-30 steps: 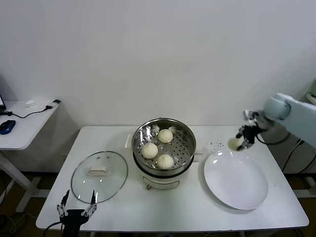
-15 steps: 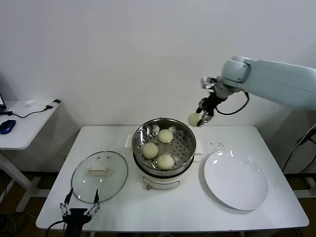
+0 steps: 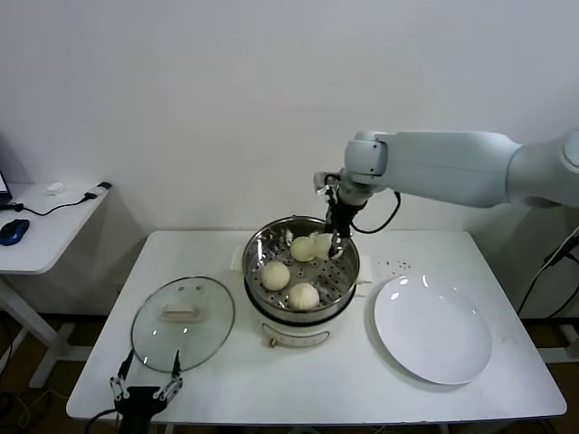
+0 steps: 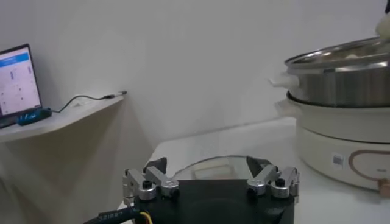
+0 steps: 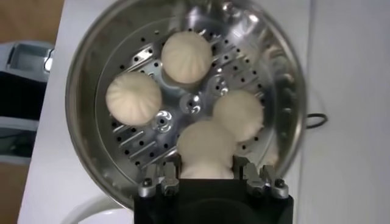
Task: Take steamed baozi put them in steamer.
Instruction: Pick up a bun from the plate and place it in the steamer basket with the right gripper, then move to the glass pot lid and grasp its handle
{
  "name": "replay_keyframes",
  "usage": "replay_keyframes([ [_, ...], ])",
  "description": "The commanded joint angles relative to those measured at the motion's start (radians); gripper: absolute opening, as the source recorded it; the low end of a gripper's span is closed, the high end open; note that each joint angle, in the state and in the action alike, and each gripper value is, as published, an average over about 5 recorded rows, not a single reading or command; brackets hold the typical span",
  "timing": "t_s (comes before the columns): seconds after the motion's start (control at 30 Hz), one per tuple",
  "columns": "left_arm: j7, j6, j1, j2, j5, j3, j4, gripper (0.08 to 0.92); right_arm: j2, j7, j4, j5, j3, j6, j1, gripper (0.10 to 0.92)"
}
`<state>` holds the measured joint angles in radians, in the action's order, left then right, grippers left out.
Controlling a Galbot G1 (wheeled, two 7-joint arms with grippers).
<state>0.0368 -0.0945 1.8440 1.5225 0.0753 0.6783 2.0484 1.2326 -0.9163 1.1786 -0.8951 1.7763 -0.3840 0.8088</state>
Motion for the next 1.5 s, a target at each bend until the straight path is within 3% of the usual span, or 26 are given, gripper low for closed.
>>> replay_keyframes([
  [0.03, -0.001, 0.001, -0.006, -0.002, -0.013, 0.006, -0.013, 0.823, 0.050, 0.033, 0.000, 0.013, 0.037, -0.020, -0.071, 0.565],
  [0.4, -0.002, 0.008, -0.018, -0.003, -0.010, 0.010, -0.026, 0.823, 0.036, 0.052, -0.006, 0.027, 0.025, -0.029, -0.106, 0.574],
  [0.77, -0.002, 0.010, -0.020, -0.004, -0.006, 0.012, -0.018, 0.823, 0.004, 0.040, 0.004, 0.008, -0.002, -0.033, -0.066, 0.806],
  [1.03, -0.002, 0.012, -0.020, -0.004, 0.001, 0.012, -0.011, 0.823, -0.105, 0.020, 0.043, -0.001, -0.045, 0.006, 0.000, 0.823],
  [1.2, -0.003, 0.021, -0.030, -0.005, 0.001, 0.019, -0.004, 0.823, -0.237, 0.037, 0.075, -0.044, -0.072, 0.159, 0.056, 0.823],
  [1.5, -0.005, 0.030, -0.059, -0.003, 0.037, 0.028, 0.005, 0.823, -0.592, 0.346, 0.242, -0.123, -0.218, 0.503, -0.095, 0.823],
])
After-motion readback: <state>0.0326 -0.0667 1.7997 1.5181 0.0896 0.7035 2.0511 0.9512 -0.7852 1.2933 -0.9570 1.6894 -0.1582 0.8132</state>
